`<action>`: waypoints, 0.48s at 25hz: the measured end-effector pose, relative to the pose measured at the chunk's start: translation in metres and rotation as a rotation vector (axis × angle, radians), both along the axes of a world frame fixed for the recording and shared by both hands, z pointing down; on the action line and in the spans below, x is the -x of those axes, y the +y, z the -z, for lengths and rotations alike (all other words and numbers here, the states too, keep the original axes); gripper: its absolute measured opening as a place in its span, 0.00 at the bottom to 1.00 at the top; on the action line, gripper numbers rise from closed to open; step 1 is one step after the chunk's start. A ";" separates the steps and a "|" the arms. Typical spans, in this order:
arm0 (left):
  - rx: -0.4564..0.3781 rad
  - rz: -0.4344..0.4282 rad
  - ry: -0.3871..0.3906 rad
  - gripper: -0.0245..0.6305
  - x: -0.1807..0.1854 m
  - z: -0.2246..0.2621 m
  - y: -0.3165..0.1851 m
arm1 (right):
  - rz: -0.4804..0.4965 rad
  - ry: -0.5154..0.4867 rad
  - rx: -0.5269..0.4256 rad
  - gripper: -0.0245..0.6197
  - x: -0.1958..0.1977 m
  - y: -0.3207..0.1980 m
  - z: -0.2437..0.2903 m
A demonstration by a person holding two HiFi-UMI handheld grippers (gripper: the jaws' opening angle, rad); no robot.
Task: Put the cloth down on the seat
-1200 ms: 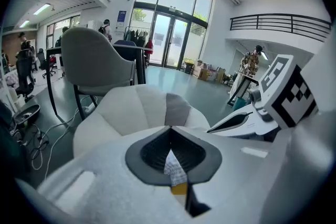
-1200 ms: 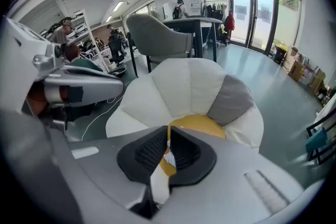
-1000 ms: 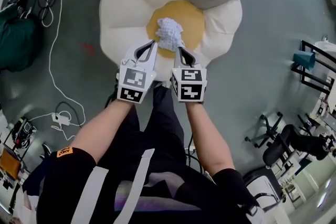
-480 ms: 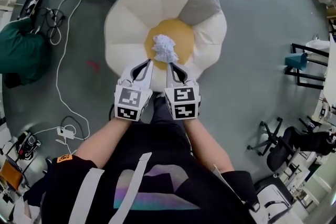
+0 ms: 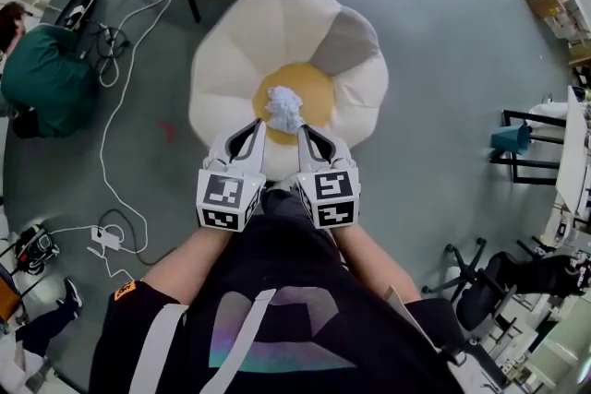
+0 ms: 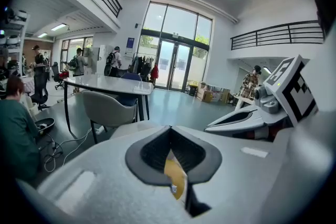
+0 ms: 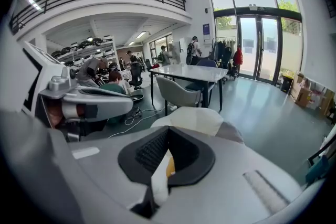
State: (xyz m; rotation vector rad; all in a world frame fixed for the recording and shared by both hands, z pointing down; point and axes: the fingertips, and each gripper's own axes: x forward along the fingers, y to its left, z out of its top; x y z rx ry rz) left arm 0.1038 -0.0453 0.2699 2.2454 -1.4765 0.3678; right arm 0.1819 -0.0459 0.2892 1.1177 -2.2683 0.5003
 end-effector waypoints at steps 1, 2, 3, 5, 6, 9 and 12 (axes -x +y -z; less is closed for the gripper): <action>-0.011 0.013 0.003 0.04 0.000 0.005 0.001 | 0.015 0.002 -0.002 0.04 -0.001 0.002 0.003; -0.017 0.025 0.008 0.04 0.001 0.008 0.002 | 0.028 0.001 -0.008 0.04 0.000 0.003 0.007; -0.020 0.035 0.016 0.04 0.002 0.010 0.005 | 0.039 -0.002 -0.014 0.04 0.001 0.006 0.010; -0.026 0.046 0.028 0.04 0.004 0.014 0.011 | 0.052 -0.012 -0.018 0.04 0.007 0.011 0.018; -0.032 0.048 0.031 0.04 0.006 0.016 0.013 | 0.055 -0.018 -0.018 0.04 0.010 0.014 0.021; -0.053 0.059 0.039 0.04 0.015 0.024 0.020 | 0.058 -0.033 -0.017 0.04 0.022 0.024 0.026; -0.074 0.073 0.035 0.04 0.029 0.031 0.030 | 0.066 -0.036 -0.022 0.04 0.034 0.033 0.029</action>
